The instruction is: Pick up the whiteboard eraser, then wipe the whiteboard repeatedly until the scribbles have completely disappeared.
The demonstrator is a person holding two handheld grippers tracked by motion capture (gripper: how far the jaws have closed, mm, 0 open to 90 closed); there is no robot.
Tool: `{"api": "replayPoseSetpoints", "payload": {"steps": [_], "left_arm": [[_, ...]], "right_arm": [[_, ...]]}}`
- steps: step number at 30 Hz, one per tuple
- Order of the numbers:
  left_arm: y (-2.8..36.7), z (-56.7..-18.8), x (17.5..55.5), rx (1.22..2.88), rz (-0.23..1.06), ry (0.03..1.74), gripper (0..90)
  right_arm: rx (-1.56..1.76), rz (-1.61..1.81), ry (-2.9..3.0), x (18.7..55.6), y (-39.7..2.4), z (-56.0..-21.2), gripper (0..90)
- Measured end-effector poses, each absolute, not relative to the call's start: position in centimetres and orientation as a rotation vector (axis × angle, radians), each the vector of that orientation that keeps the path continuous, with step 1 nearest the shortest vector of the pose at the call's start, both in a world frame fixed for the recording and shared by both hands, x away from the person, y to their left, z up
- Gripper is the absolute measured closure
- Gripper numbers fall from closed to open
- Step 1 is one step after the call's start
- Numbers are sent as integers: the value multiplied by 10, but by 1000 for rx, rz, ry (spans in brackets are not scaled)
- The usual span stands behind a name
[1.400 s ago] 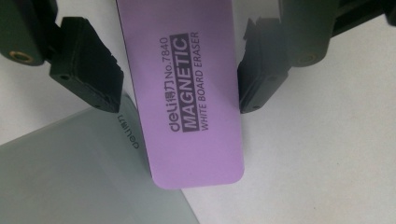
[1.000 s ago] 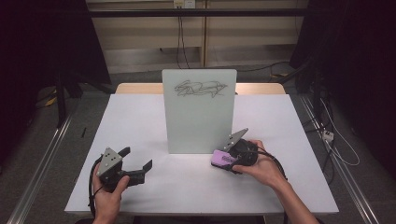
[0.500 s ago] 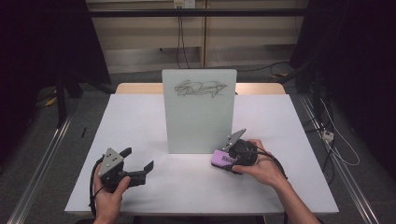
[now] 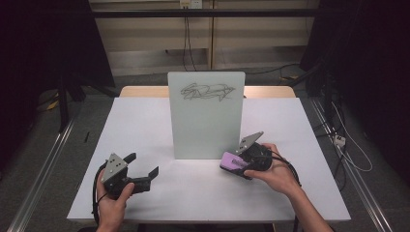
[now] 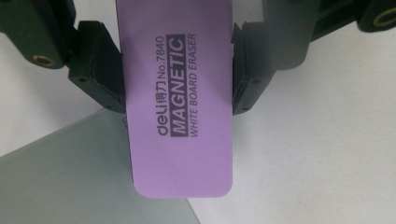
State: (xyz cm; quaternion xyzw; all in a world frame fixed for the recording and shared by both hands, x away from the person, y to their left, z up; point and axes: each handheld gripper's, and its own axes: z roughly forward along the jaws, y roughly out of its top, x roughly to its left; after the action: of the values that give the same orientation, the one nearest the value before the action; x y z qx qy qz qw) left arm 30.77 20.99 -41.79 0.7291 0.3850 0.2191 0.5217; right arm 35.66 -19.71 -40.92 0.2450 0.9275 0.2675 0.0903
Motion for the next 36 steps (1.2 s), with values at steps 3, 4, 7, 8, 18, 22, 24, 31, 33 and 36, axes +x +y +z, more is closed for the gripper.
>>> {"api": "replayPoseSetpoints", "payload": {"steps": [3, 4, 7, 8, 18, 22, 24, 31, 33, 36], "left_arm": [[210, -418, 306, 1760, 540, 903, 50], [210, -418, 305, 1764, 548, 897, 50], [208, -417, 304, 1769, 548, 886, 50], [208, -417, 303, 1775, 553, 881, 50], [209, -416, 301, 1771, 564, 880, 51], [211, -416, 302, 1769, 572, 887, 50], [209, -415, 302, 1773, 580, 879, 50], [203, -415, 302, 1796, 583, 851, 51], [202, -415, 302, 1791, 579, 854, 50], [203, -415, 303, 1783, 583, 858, 51]], "right_arm": [[734, 806, 2742, 357, -197, -407, 410], [734, 811, 2738, 357, -197, -407, 410], [726, 824, 2725, 356, -197, -406, 410], [724, 833, 2723, 355, -197, -405, 410], [678, 887, 2685, 348, -197, -398, 410], [661, 907, 2662, 346, -197, -395, 411], [660, 913, 2661, 344, -197, -395, 411], [665, 943, 2637, 339, -199, -392, 411], [663, 952, 2629, 339, -199, -390, 411], [670, 977, 2594, 338, -199, -387, 412]]}}
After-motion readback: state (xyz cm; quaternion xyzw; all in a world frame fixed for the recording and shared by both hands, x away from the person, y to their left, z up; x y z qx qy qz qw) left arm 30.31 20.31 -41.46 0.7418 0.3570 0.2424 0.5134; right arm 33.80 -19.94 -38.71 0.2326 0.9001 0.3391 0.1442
